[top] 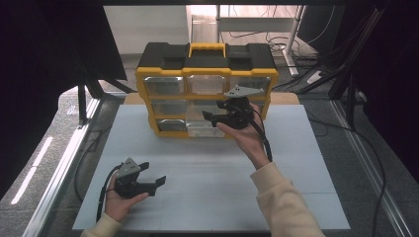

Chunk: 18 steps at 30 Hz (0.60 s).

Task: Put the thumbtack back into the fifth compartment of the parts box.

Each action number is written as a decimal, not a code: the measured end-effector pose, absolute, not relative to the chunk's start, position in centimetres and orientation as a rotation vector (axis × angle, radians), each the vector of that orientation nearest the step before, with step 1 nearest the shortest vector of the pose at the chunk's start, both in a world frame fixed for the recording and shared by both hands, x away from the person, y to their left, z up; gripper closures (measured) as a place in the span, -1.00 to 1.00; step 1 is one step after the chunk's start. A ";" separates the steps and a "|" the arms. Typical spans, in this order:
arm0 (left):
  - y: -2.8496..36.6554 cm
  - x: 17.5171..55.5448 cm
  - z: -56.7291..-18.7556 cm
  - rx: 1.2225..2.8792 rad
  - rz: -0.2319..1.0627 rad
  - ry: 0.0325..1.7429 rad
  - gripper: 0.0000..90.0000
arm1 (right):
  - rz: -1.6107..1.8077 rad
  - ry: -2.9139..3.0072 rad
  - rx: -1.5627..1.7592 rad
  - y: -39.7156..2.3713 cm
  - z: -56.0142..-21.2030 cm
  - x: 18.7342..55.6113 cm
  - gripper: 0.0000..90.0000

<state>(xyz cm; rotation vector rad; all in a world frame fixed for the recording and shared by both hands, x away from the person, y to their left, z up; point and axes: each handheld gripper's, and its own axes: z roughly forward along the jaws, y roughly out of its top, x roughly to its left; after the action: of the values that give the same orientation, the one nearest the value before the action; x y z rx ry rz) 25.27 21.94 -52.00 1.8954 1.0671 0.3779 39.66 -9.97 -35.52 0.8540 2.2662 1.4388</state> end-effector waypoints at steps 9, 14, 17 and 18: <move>21.8 25.2 -51.9 1.889 0.379 1.067 -0.71 | 1.478 2.243 0.822 -12.1 -35.0 38.0 -0.30; 21.8 25.2 -51.9 1.889 0.379 1.068 -0.71 | 1.492 2.219 0.828 -13.9 -35.1 36.6 -0.30; 21.8 25.2 -51.9 1.891 0.381 1.065 -0.71 | 1.494 2.211 0.835 -15.2 -35.4 35.6 -0.30; 21.8 25.1 -51.9 1.890 0.380 1.066 -0.71 | 1.492 2.210 0.837 -15.6 -35.5 35.3 -0.30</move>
<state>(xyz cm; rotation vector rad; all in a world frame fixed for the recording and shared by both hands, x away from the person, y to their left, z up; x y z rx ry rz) 25.15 21.76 -51.91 1.8904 1.0657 0.3804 35.27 -15.61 -35.50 0.8367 2.2096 1.4924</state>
